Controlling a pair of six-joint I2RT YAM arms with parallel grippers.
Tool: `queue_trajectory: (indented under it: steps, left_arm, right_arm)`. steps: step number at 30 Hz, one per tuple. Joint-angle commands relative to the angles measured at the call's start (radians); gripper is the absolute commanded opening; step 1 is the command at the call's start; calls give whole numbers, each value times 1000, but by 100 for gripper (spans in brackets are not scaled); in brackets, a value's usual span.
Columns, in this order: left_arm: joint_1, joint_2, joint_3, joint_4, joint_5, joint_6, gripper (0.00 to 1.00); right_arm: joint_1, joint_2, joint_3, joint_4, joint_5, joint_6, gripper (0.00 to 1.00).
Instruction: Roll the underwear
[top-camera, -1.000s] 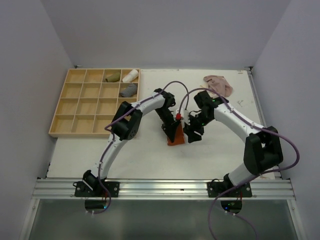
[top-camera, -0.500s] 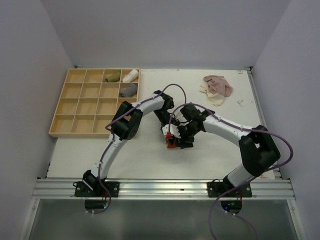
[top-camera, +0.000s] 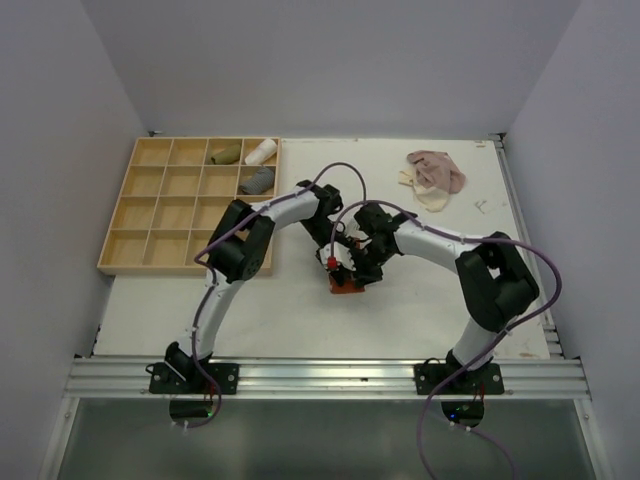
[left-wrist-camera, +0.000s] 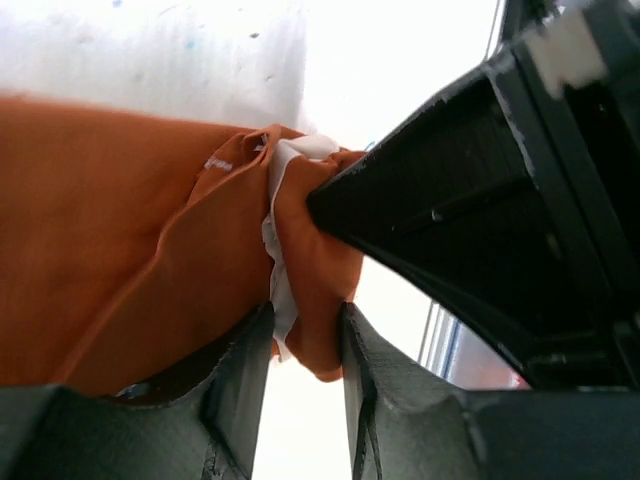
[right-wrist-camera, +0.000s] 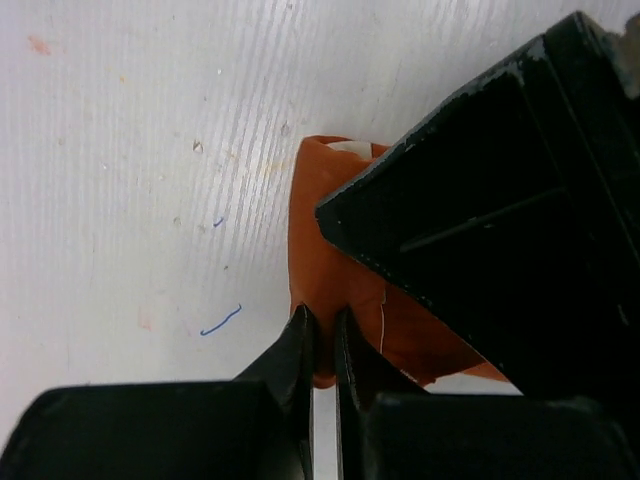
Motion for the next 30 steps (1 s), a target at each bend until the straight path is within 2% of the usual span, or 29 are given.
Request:
queue_trajectory:
  steps: [1, 5, 10, 13, 16, 17, 19, 20, 21, 22, 23, 24, 25, 26, 27, 28, 29, 30]
  left_arm:
    - [63, -71, -102, 244, -276, -5, 40]
    - [166, -267, -158, 344, -279, -70, 42]
    - [293, -413, -166, 467, -331, -126, 44]
    - [330, -554, -241, 595, -429, -98, 45]
    - [332, -803, -396, 773, -459, -36, 56]
    - [332, -851, -484, 865, -444, -27, 66]
    - [332, -928, -563, 942, -373, -25, 74]
    - [332, -985, -603, 990, -370, -77, 84]
    - [332, -1000, -652, 1042, -346, -176, 100]
    - [335, -984, -643, 995, -169, -139, 100]
    - [335, -959, -589, 828, -90, -28, 100]
    - [314, -930, -561, 753, -51, 5, 100]
    - [291, -877, -521, 594, -33, 56, 99]
    - [269, -863, -527, 537, -25, 202, 95]
    - [214, -878, -552, 519, -88, 247, 91]
    - [180, -904, -659, 584, -133, 271, 87]
    - [150, -936, -724, 634, -181, 321, 87]
    - [86, -995, -787, 687, -295, 341, 86]
  right_arm:
    - [-23, 61, 8, -33, -47, -13, 0]
    - [-58, 86, 51, -102, -122, -36, 0]
    - [-107, 159, 150, -237, -214, -61, 0]
    - [-142, 215, 233, -335, -285, -67, 0]
    - [-173, 319, 339, -462, -355, -70, 0]
    - [-181, 372, 366, -535, -374, -76, 0]
    - [-199, 431, 442, -603, -417, -98, 0]
    - [-204, 455, 462, -632, -426, -101, 0]
    - [-210, 504, 498, -672, -433, -99, 0]
    - [-213, 528, 520, -697, -443, -102, 0]
    - [-219, 576, 558, -735, -453, -98, 0]
    - [-222, 598, 580, -760, -463, -96, 0]
    - [-224, 623, 601, -789, -489, -110, 0]
    - [-230, 662, 638, -836, -501, -114, 0]
    - [-233, 683, 656, -860, -518, -128, 0]
    - [-234, 698, 672, -875, -522, -128, 0]
    - [-237, 715, 695, -895, -527, -125, 0]
    - [-239, 736, 700, -897, -527, -106, 0]
